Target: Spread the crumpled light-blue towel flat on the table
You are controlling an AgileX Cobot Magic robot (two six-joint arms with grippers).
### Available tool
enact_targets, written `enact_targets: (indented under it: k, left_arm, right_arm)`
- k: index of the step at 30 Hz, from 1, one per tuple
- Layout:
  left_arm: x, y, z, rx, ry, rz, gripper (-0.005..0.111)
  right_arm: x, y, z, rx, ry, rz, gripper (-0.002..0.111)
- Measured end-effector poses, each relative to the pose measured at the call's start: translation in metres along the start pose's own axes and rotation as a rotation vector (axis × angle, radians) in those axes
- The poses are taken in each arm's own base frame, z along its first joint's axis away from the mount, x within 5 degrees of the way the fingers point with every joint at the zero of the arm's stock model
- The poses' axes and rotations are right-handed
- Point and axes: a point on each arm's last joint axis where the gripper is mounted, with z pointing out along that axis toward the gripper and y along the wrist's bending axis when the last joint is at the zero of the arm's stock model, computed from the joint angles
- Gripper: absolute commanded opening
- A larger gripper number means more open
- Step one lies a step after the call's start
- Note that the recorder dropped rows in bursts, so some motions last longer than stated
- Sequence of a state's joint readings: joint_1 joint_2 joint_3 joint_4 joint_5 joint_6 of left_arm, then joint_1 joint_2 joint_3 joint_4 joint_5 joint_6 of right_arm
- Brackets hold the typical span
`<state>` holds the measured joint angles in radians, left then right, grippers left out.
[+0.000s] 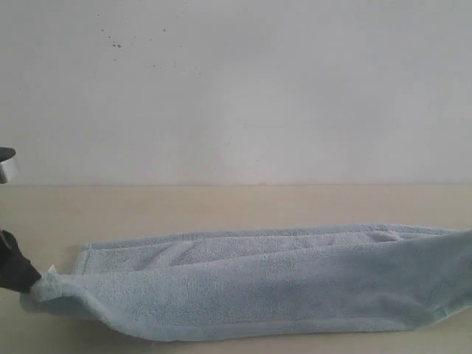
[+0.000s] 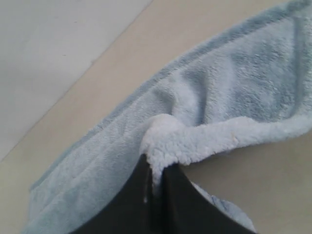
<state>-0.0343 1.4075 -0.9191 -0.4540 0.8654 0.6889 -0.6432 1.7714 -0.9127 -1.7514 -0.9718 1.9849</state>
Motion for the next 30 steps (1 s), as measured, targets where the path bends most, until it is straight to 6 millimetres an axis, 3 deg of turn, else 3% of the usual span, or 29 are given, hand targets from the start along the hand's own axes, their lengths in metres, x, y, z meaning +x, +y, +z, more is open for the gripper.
enact_targets:
  k: [4, 10, 14, 16, 23, 25, 28, 30]
  left_arm:
    - [0.006, 0.000, 0.005, 0.001, 0.014, -0.009, 0.004]
    - [0.010, -0.001, 0.007, 0.007, 0.030, -0.012, 0.004]
    - [0.023, -0.002, 0.015, 0.018, 0.085, -0.013, 0.005]
    - [0.029, -0.003, 0.018, 0.023, 0.107, -0.016, 0.013]
    - [0.050, -0.005, 0.031, 0.032, 0.164, -0.041, 0.071]
    - [0.050, -0.004, 0.032, 0.015, 0.148, -0.061, 0.077]
    - [0.048, -0.003, 0.033, 0.001, 0.120, -0.099, 0.077]
    - [0.045, -0.001, 0.033, -0.017, 0.087, -0.113, 0.077]
  right_arm:
    - [0.012, -0.012, 0.002, 0.072, 0.000, 0.031, 0.004]
    - [0.035, -0.032, 0.003, 0.219, 0.007, 0.067, 0.023]
    - [0.045, -0.045, 0.001, 0.346, -0.004, 0.074, 0.029]
    - [0.047, -0.049, 0.000, 0.386, -0.008, 0.062, 0.029]
    - [0.047, -0.050, 0.000, 0.394, -0.005, 0.049, 0.033]
    - [0.048, -0.048, 0.002, 0.385, 0.003, 0.035, 0.041]
    - [0.048, -0.043, 0.006, 0.352, 0.017, -0.007, 0.060]
    - [0.045, -0.040, 0.007, 0.330, 0.012, -0.019, 0.066]
